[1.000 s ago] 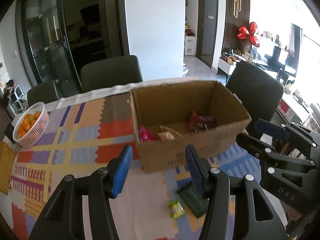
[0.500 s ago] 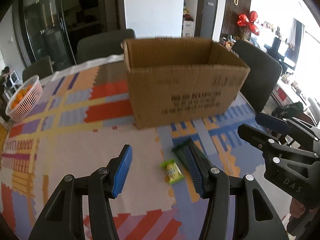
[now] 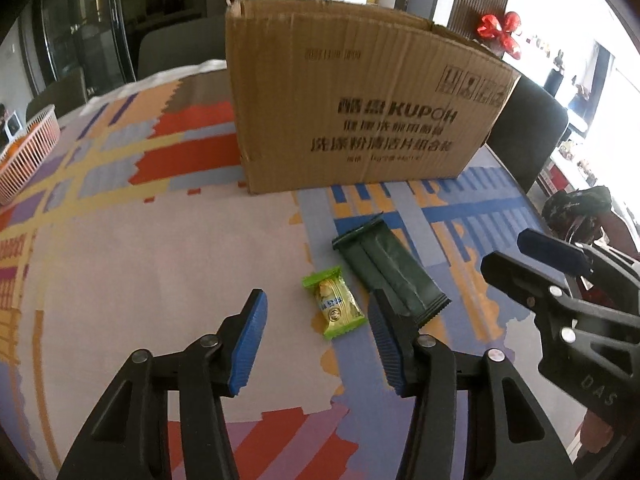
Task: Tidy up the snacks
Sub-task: 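Move left gripper to the yellow-green candy while right approaches the dark green pack, then grasp the yellow-green candy with left gripper while right grasps the dark green pack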
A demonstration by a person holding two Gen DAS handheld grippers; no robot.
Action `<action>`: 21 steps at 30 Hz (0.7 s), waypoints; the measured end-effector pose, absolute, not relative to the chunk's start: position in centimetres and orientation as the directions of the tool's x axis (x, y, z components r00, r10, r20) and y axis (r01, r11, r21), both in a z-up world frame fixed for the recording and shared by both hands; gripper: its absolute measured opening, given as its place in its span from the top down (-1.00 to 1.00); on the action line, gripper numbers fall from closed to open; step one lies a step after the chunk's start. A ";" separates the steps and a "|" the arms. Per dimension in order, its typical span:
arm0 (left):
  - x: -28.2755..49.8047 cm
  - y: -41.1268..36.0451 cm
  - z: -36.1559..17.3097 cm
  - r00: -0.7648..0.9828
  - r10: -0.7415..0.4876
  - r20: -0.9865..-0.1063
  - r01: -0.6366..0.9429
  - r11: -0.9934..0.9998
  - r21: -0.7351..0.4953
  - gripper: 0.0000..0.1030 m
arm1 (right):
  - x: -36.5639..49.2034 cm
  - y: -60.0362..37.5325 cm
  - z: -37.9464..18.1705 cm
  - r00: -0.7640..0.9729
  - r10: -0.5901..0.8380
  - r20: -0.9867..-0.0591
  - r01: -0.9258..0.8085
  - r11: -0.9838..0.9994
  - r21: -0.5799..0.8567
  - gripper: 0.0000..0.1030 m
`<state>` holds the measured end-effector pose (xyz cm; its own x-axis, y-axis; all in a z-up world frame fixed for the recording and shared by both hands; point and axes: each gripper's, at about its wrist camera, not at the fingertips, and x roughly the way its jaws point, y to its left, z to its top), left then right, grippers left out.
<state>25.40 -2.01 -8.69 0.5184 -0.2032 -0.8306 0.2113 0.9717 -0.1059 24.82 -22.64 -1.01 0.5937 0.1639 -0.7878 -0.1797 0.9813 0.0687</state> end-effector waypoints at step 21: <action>27.7 -2.7 -11.8 0.464 -0.228 -0.856 0.199 0.968 -0.150 0.48 | 26.1 -22.4 -3.5 0.541 0.158 -0.826 -0.172 0.982 0.076 0.08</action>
<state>27.70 -2.74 -11.83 0.4645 -0.2277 -0.8558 0.1992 0.9685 -0.1496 26.15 -22.38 -3.45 0.5411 0.1583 -0.8259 -0.1717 0.9822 0.0758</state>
